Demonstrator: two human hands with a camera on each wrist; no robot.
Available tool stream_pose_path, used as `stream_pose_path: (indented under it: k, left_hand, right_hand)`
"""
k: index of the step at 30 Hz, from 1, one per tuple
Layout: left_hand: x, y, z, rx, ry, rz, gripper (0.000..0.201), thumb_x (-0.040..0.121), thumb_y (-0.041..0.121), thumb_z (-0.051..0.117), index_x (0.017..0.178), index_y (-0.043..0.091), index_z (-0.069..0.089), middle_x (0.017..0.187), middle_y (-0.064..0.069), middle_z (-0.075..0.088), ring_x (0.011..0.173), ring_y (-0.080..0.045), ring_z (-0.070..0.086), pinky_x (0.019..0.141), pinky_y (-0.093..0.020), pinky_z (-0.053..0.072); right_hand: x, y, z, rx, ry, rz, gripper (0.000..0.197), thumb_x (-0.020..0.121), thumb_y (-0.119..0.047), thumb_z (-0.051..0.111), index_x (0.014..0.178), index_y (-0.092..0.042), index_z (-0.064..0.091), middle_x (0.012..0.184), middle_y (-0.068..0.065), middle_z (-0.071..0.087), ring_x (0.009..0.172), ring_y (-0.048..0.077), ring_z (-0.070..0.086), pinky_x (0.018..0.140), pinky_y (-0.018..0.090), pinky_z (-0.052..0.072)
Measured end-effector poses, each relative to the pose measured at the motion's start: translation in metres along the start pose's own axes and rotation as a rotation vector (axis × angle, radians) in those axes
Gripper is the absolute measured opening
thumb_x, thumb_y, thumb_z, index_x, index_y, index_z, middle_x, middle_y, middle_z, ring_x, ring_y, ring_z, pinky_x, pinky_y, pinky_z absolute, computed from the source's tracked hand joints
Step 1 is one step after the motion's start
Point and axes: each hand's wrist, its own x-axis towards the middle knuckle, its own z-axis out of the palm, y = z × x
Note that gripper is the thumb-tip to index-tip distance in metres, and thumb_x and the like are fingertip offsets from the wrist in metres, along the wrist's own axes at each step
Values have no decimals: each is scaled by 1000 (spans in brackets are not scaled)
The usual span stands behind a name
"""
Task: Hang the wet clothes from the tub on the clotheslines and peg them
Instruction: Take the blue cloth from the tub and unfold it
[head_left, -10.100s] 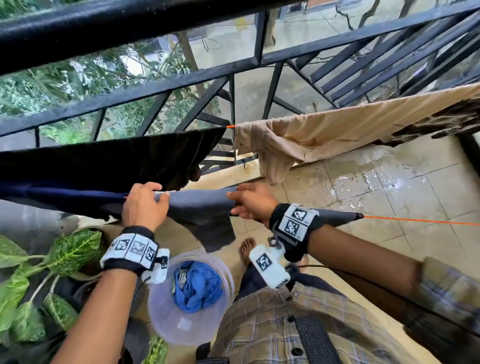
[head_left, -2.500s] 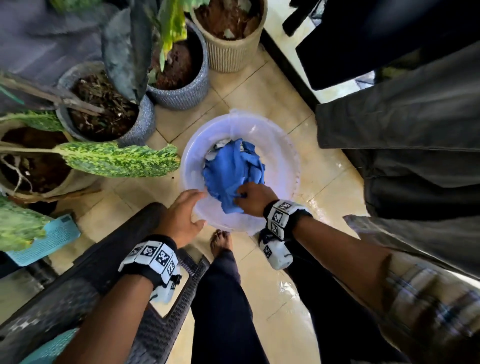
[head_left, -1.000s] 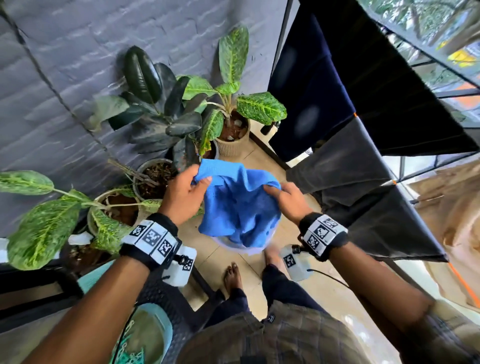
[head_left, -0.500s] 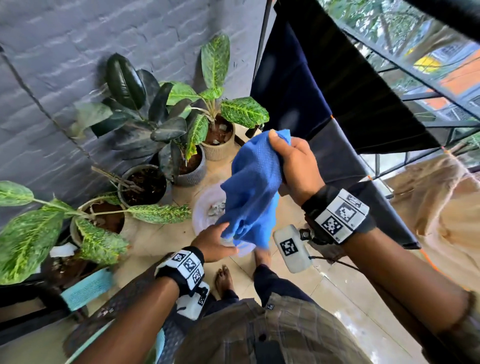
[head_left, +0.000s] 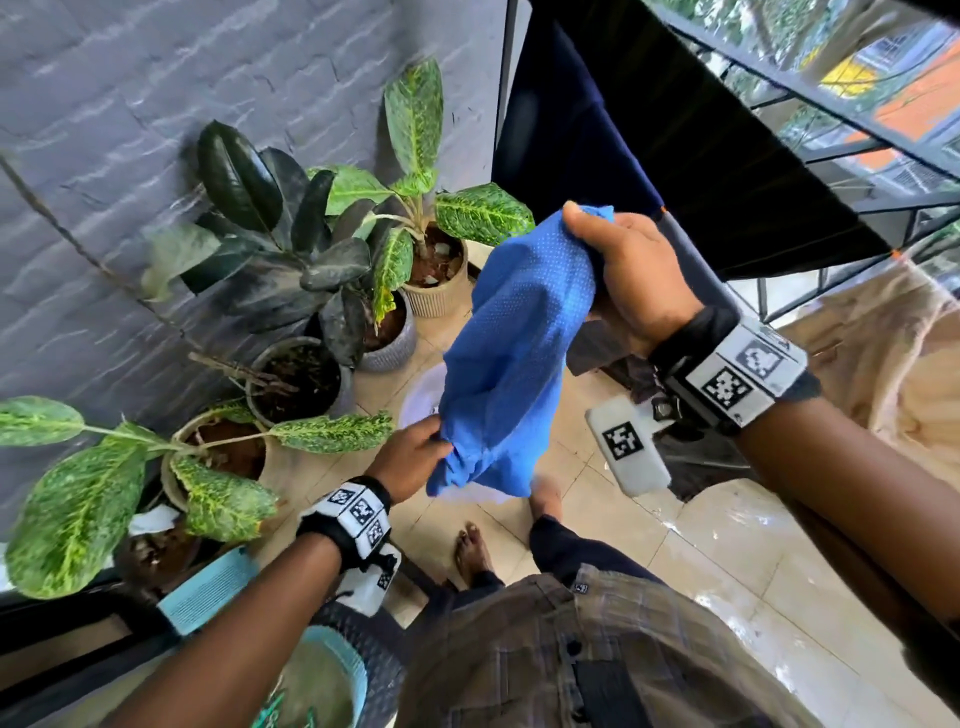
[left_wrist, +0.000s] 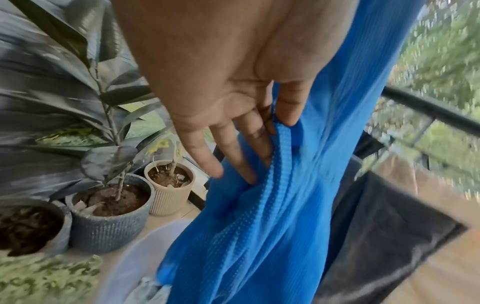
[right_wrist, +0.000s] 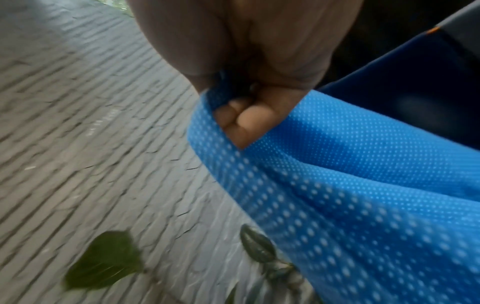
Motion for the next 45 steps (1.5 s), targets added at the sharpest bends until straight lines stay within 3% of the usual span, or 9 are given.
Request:
stream_pose_path:
  k: [4, 8, 14, 17, 20, 25, 32, 37, 45]
  left_hand:
    - [-24, 31, -24, -320, 33, 36, 20, 81, 23, 52, 89, 5, 54, 82, -5, 57, 74, -11, 55, 70, -29, 50]
    - [-35, 71, -43, -494, 72, 74, 17, 87, 23, 53, 97, 9, 52, 83, -1, 59, 64, -6, 61, 58, -19, 51]
    - [-31, 128, -38, -556, 72, 52, 7, 106, 14, 37, 102, 12, 42, 96, -12, 57, 58, -11, 69, 52, -25, 58]
    - [-28, 143, -34, -597, 84, 61, 11, 107, 17, 37, 105, 11, 46, 96, -9, 62, 63, -17, 72, 56, -29, 60]
    - [-28, 149, -31, -631, 98, 68, 15, 107, 19, 37, 106, 11, 49, 94, -7, 66, 65, -21, 72, 62, -33, 61]
    - [-25, 145, -35, -580, 147, 131, 12, 106, 17, 40, 106, 14, 51, 97, -5, 66, 71, -13, 72, 67, -27, 60]
    - [-20, 84, -35, 21, 27, 263, 53, 76, 23, 78, 121, 23, 51, 122, 6, 61, 113, 6, 55, 99, -18, 43]
    - [-24, 81, 0, -6, 195, 385, 63, 76, 1, 80, 115, 36, 45, 115, 17, 56, 104, 29, 45, 86, -2, 39]
    - [-19, 98, 11, 15, 339, 355, 27, 76, 36, 56, 89, 13, 60, 86, -8, 69, 82, -28, 65, 69, -37, 48]
  right_hand:
    - [29, 50, -15, -132, 35, 253, 15, 96, -24, 57, 98, -10, 59, 84, 17, 46, 47, 18, 51, 53, 28, 51]
    - [30, 106, -18, -225, -12, 414, 8, 96, -20, 58, 96, -14, 63, 88, 9, 63, 64, 19, 62, 62, 26, 46]
    - [4, 152, -9, -652, -503, 146, 42, 78, -29, 82, 116, -21, 63, 98, -1, 69, 87, 12, 64, 84, 27, 54]
    - [-6, 174, -7, -831, -445, -39, 84, 63, -60, 81, 134, -27, 49, 120, -6, 60, 104, 10, 58, 92, 26, 47]
    - [-4, 180, -5, -906, -326, -164, 73, 73, -44, 81, 133, -21, 46, 120, -4, 57, 106, 13, 54, 85, 27, 42]
    - [6, 175, -2, -756, -292, -166, 8, 90, -16, 58, 98, -14, 57, 85, 0, 59, 72, 21, 56, 70, 34, 47]
    - [3, 129, -1, -359, -314, -95, 19, 102, -18, 47, 91, -20, 61, 69, -15, 60, 62, 2, 51, 56, 20, 44]
    - [3, 104, 7, -46, -277, 31, 20, 98, -20, 50, 91, -6, 62, 70, -1, 69, 63, 14, 63, 61, 25, 52]
    - [9, 101, 13, -240, -115, 102, 30, 98, -22, 59, 71, -9, 63, 53, -3, 57, 45, 9, 50, 47, 21, 43]
